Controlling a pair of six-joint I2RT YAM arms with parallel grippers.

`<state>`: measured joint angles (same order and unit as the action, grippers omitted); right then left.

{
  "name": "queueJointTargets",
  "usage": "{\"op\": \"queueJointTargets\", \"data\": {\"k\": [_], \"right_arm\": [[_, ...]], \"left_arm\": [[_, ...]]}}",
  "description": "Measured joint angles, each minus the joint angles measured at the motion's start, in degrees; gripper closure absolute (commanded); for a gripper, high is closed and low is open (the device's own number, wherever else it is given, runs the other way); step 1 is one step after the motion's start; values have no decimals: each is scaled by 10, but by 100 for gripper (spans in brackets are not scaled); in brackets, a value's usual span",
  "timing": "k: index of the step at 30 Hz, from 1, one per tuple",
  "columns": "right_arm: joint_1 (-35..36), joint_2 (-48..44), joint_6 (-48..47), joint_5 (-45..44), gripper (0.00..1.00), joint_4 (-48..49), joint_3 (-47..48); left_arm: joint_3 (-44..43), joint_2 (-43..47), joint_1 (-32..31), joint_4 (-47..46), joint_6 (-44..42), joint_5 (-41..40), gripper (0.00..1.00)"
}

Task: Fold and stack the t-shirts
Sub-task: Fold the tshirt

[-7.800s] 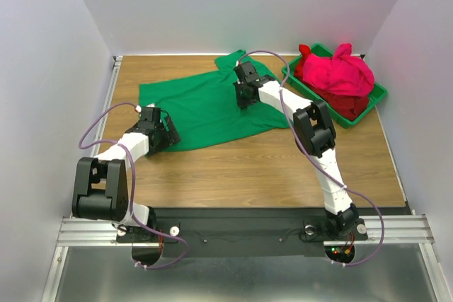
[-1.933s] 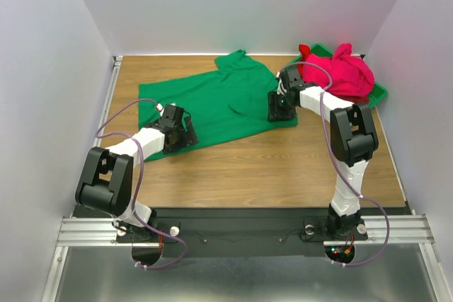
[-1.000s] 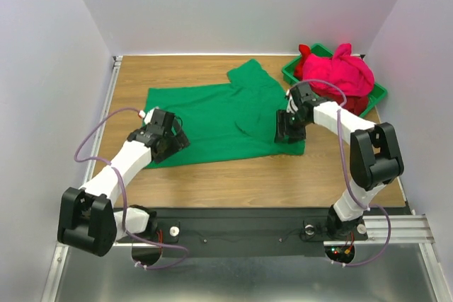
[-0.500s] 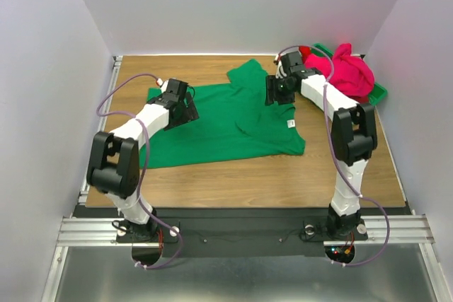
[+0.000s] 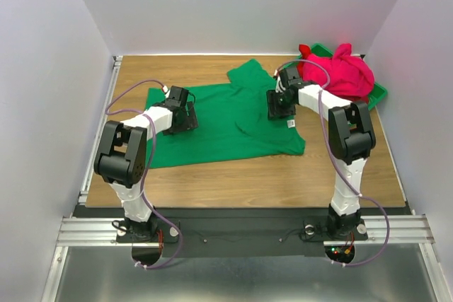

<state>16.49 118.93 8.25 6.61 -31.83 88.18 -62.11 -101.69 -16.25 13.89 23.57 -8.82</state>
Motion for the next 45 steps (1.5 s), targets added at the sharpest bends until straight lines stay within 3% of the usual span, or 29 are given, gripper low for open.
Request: {"op": "queueJointTargets", "data": {"k": [21,34,45], "right_arm": [[7,-189,30,-12,38,58,-268],[37,-249,62,-3,38,57,-335],[47,-263,91,-1,38,49,-347]], "left_arm": [[195,184,-1,-30,67,39,8],[264,280,-18,19,128,44,9],[260,286,-33,54,145,38,8]]}}
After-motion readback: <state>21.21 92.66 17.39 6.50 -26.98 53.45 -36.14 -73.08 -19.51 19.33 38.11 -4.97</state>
